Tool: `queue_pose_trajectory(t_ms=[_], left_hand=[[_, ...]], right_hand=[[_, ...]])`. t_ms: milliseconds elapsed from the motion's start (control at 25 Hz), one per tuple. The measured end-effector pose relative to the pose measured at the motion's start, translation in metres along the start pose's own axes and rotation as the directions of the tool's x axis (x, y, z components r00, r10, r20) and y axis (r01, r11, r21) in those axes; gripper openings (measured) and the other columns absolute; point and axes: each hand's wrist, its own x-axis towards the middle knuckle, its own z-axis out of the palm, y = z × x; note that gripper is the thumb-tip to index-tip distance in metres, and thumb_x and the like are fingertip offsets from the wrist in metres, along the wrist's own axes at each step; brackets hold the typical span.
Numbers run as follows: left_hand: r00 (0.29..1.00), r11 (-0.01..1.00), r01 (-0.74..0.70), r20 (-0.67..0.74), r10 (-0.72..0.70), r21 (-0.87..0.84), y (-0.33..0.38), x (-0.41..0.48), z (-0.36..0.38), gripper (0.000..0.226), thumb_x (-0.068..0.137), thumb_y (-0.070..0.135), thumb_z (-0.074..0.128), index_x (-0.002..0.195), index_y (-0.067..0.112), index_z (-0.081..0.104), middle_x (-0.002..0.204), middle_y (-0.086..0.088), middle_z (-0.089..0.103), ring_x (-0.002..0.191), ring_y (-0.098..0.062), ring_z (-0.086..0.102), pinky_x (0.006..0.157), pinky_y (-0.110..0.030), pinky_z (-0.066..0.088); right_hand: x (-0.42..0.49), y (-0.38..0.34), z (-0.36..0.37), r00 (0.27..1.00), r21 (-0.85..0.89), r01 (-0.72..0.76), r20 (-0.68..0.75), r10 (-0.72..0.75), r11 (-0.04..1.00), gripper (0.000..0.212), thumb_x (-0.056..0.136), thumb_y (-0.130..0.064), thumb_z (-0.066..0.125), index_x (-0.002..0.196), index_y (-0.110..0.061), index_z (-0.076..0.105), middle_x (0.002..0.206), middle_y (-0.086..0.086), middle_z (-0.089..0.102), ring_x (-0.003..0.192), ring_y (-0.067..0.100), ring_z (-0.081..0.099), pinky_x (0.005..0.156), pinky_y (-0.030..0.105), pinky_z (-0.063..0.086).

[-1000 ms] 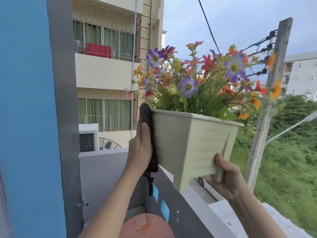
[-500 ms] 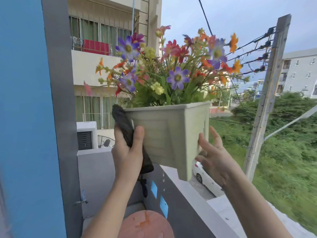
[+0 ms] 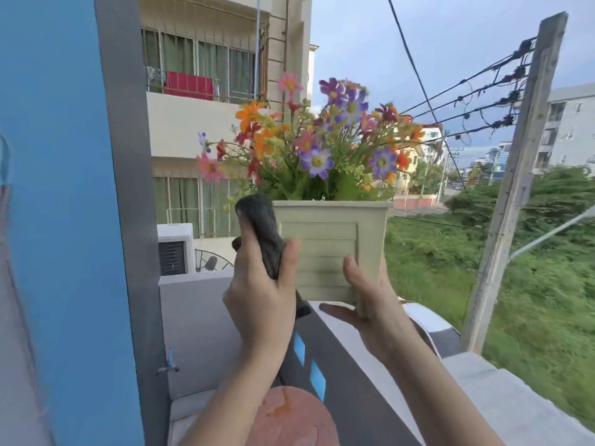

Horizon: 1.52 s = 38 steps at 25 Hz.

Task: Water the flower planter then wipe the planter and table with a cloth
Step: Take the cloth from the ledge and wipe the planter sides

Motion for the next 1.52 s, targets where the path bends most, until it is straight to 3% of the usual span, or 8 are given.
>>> queue_pose_trajectory(t_ms=[200,360,640,880,1080,1160,1240,1520], left_hand=[[0.984,0.985,-0.173,0.033,0.174,-0.027,-0.003,-0.008,-0.006,0.063,0.096,0.056,0.022,0.137,0.013,0.046,0.113,-0.017,0.068,0.083,-0.029,0.068,0.052,-0.024,0.039],[0.929,0.931,-0.357,0.079,0.363,-0.073,-0.019,-0.028,-0.007,0.043,0.098,0.049,0.031,0.136,0.031,0.039,0.131,-0.015,0.054,0.105,-0.021,0.051,0.069,-0.026,0.044],[0.950,0.930,-0.267,0.096,0.299,-0.252,0.003,0.012,-0.006,0.050,0.094,0.059,0.028,0.140,0.041,0.024,0.132,-0.012,0.058,0.099,-0.027,0.063,0.071,-0.015,0.042],[0.888,0.887,-0.418,0.120,0.445,-0.199,-0.014,-0.036,0.001,0.040,0.098,0.049,0.035,0.136,0.037,0.036,0.136,-0.019,0.050,0.113,-0.017,0.052,0.076,-0.020,0.047],[0.950,0.861,0.001,0.268,0.158,-0.509,0.012,-0.010,-0.002,0.070,0.086,0.069,0.032,0.118,0.014,0.060,0.095,-0.028,0.066,0.064,0.009,0.054,0.059,-0.003,0.037],[0.911,0.791,0.229,0.411,0.031,-0.567,0.005,0.001,0.004,0.046,0.086,0.067,0.036,0.097,0.029,0.059,0.085,-0.001,0.066,0.072,0.010,0.057,0.067,-0.008,0.041],[0.875,0.750,0.344,0.482,-0.038,-0.565,-0.004,0.006,0.009,0.029,0.091,0.055,0.038,0.097,0.034,0.057,0.092,0.010,0.066,0.087,0.004,0.061,0.079,-0.016,0.045],[0.925,0.800,0.085,0.346,0.158,-0.594,0.007,-0.009,-0.002,0.063,0.088,0.063,0.038,0.086,0.004,0.060,0.073,0.015,0.064,0.059,0.001,0.051,0.058,-0.003,0.036]], right_hand=[[0.004,0.003,0.003,0.990,0.042,0.042,-0.133,-0.036,0.998,0.077,0.055,-0.062,0.078,0.122,-0.030,0.055,0.113,-0.003,0.071,0.101,0.017,0.069,0.080,0.049,0.058],[0.003,-0.005,-0.004,0.991,0.082,0.081,-0.111,-0.072,0.993,0.089,0.042,-0.070,0.079,0.119,-0.031,0.056,0.108,-0.006,0.073,0.097,0.011,0.070,0.066,0.032,0.059],[0.001,-0.009,-0.008,0.992,0.108,0.050,-0.121,-0.036,0.993,0.097,0.039,-0.068,0.081,0.123,-0.027,0.054,0.108,-0.006,0.073,0.097,0.010,0.070,0.067,0.033,0.059],[0.001,-0.015,-0.025,0.992,0.132,0.023,-0.128,-0.006,0.991,0.093,0.051,-0.061,0.081,0.129,-0.020,0.053,0.120,0.005,0.069,0.108,0.022,0.066,0.069,0.037,0.059],[-0.004,-0.010,-0.038,0.996,0.287,-0.059,-0.048,0.076,0.956,0.076,0.054,-0.050,0.082,0.117,-0.014,0.060,0.109,0.007,0.074,0.097,0.020,0.071,0.064,0.033,0.060],[-0.007,-0.011,-0.041,0.996,0.381,-0.070,-0.025,0.086,0.922,0.052,0.065,-0.043,0.070,0.105,-0.010,0.064,0.094,0.007,0.077,0.083,0.019,0.074,0.057,0.031,0.059],[-0.008,-0.012,-0.042,0.997,0.373,-0.066,-0.009,0.075,0.925,0.063,0.053,-0.046,0.082,0.103,-0.010,0.067,0.097,0.008,0.076,0.085,0.020,0.074,0.057,0.033,0.059],[-0.001,-0.010,-0.044,0.993,0.285,-0.065,-0.076,0.090,0.956,0.095,0.032,-0.054,0.091,0.113,-0.014,0.064,0.106,0.006,0.074,0.096,0.020,0.071,0.062,0.033,0.059]])
